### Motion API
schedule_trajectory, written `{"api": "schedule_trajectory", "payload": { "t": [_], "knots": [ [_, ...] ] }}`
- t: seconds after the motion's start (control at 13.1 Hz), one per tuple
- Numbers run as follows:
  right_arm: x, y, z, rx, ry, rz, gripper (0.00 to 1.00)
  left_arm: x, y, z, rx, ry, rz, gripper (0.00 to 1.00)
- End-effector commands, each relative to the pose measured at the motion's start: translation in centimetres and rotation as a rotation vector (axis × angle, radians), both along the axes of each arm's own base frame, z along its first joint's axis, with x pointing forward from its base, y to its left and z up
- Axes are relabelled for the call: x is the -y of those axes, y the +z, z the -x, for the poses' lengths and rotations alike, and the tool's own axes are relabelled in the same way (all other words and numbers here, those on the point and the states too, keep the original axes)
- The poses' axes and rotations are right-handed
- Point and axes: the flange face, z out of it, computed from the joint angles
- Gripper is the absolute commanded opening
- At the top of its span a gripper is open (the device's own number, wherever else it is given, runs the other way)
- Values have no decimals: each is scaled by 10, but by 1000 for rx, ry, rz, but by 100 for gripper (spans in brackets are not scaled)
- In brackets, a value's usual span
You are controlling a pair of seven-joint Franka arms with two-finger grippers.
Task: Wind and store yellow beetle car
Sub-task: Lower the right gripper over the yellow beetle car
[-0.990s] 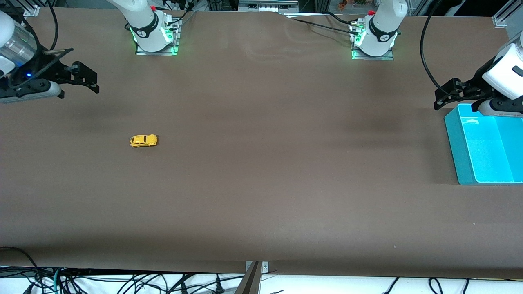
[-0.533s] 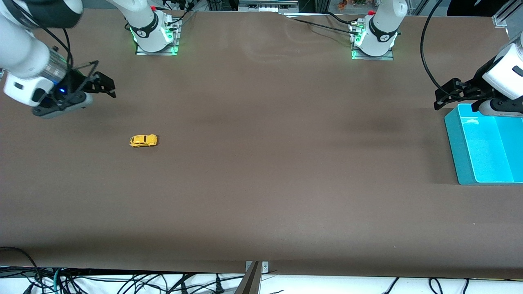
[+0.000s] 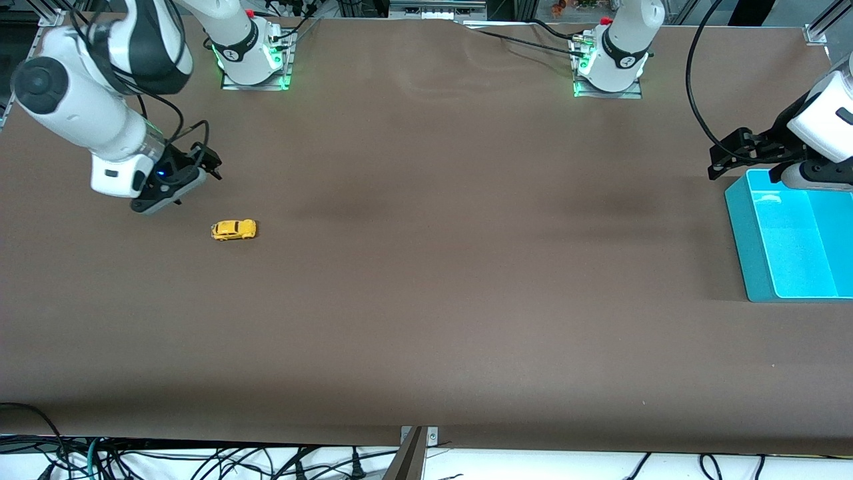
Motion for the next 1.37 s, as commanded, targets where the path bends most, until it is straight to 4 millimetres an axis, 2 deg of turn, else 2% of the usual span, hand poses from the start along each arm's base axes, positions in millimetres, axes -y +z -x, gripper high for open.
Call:
{"api": "schedule_trajectory", "payload": {
  "t": [0.0,0.3,0.61,0.76,0.91,1.14,1.29],
  "knots": [
    [-1,-27,10,29,245,6,100,5,4,-2,1,-2,-27,100],
    [-1,-66,0,62,543,17,100,10,3,-2,-1,-11,-26,100],
    [5,-100,-11,92,769,38,100,12,4,-2,1,-17,-26,100],
    [19,-124,-15,87,810,48,100,27,3,0,0,-41,-26,100],
    [32,-145,-18,86,857,56,100,21,4,-1,2,-32,-29,100],
    [37,-172,-11,49,856,44,100,50,4,2,9,-91,-81,100],
    [39,-183,-3,37,839,32,100,46,4,2,10,-83,-85,100]
  ]
}}
